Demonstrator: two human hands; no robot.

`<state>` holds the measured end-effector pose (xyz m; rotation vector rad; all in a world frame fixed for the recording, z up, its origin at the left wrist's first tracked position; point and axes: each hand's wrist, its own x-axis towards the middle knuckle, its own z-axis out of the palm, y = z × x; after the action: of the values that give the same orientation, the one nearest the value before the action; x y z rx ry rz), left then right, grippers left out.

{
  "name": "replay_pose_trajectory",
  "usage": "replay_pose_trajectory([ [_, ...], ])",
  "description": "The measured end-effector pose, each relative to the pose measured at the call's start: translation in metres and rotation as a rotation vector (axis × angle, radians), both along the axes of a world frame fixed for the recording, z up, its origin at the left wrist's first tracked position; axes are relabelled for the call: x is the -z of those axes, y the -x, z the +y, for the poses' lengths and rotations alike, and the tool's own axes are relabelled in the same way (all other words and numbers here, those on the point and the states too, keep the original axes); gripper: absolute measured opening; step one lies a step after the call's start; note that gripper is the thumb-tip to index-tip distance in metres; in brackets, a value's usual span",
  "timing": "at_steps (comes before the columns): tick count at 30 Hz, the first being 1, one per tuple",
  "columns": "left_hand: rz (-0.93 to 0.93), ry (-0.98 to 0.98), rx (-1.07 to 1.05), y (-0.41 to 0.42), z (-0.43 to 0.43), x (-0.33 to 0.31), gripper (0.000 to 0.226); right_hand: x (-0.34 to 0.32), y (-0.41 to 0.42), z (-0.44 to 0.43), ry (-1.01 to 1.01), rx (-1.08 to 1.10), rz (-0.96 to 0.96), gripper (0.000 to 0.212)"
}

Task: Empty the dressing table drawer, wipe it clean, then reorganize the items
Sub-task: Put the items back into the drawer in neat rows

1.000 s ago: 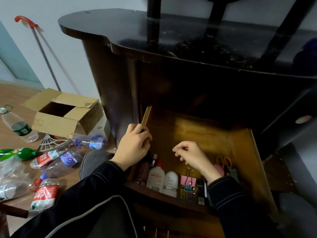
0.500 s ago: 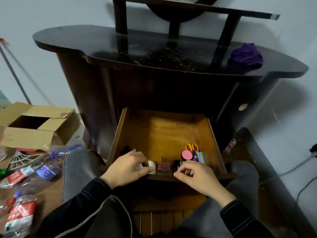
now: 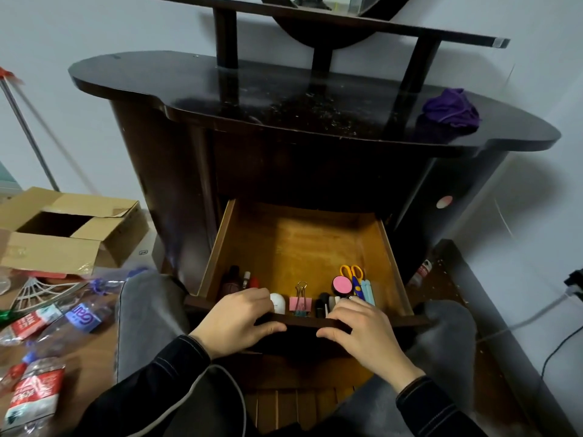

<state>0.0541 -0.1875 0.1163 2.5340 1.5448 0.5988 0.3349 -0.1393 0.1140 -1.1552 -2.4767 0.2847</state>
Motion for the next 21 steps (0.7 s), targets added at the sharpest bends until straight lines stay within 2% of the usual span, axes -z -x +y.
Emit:
replay_pose_trajectory([
  [4,-0.025,-0.044,-0.011,0.003,0.020,-0.003,0.042,-0.006,0.006,0.019,0.012,0.021,0.032,0.061],
  [10,-0.044,-0.093,-0.004,0.011,0.050,0.001,0.042,-0.005,0.015,0.051,0.020,0.033,0.018,0.054],
  [16,0.009,-0.241,-0.057,0.013,0.082,0.005,0.035,-0.006,0.025,0.086,-0.034,0.064,0.029,0.066],
  [21,0.093,-0.421,-0.251,0.008,0.111,0.023,0.031,0.008,0.037,0.117,-0.221,0.169,0.022,0.049],
])
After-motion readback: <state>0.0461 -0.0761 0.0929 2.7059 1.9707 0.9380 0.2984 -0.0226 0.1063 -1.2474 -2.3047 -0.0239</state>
